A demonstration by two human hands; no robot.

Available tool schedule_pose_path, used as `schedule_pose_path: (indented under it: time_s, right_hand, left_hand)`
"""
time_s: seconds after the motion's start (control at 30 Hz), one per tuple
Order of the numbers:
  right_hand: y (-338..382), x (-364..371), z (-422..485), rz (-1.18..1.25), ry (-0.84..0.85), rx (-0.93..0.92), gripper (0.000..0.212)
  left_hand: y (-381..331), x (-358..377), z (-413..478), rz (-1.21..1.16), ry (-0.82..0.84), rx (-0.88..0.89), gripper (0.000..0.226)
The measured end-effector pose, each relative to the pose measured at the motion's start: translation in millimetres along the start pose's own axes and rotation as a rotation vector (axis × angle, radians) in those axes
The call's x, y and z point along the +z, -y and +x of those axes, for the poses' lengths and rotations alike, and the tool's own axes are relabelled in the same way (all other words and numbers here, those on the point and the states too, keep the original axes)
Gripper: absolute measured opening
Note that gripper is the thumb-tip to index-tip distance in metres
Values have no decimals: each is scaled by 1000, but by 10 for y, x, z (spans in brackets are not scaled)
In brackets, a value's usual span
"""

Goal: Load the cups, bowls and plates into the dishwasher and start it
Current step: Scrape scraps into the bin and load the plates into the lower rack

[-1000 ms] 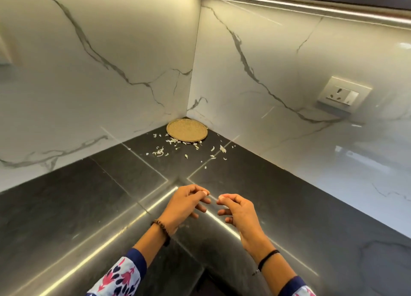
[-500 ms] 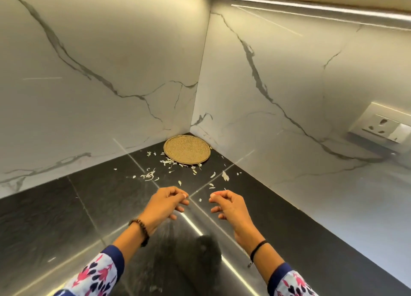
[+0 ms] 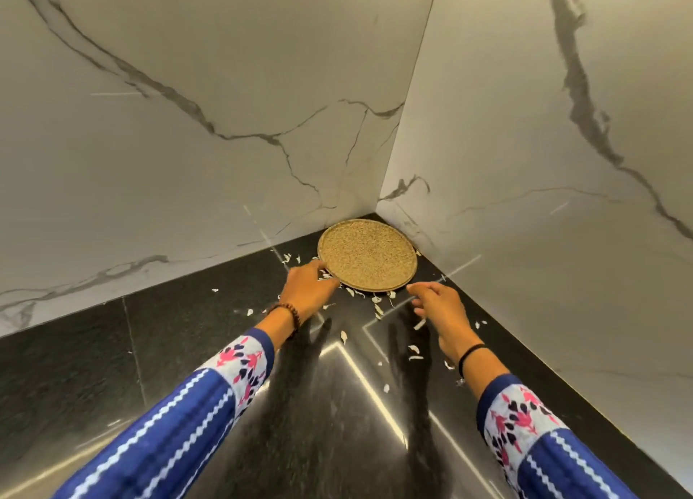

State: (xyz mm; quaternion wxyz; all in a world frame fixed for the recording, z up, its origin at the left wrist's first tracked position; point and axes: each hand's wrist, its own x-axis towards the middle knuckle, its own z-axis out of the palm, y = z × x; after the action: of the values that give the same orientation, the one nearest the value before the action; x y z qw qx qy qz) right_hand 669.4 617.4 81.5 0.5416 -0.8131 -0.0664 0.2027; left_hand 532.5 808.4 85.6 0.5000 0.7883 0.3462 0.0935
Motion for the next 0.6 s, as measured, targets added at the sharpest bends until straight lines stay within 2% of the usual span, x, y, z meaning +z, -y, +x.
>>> schedule_pose_path:
  time_s: [0.07,0.13,0.27,0.37,0.4,0.43,0.5,0.53,0.6]
  right_hand:
    - [16,38,219,-7,4,20,20]
    - [19,75,393,-16,17,26,30]
    - [-15,131,609,-75,-23,3,38]
    - [-18,131,709,-74,-47,62,61]
    - [3,126,696,-77,-44,93,65]
    - [19,118,669,-65,-43,114,58]
    - [105,79,498,-14,-20,136,21]
    - [145,55,399,-1,4,130,15]
    - [233,-28,115,44,45,78,26]
  left_hand:
    - [23,19,296,5,-4,-51,61]
    - [52,66,548,7,-14,-105,64]
    - [-22,130,695,-43,-72,-115,37]
    - [-70,117,736,-141,-162,-165,12]
    - [-77,100,727,-208,-165,-193,13]
    - [-94,75,700,-272,-164,-215,19]
    - [-151,1,616,-396,-186,-248,13]
    - [-177,-33,547,-442,-181,-249,14]
    - [-271,-141,277,-507,-168,-239,21]
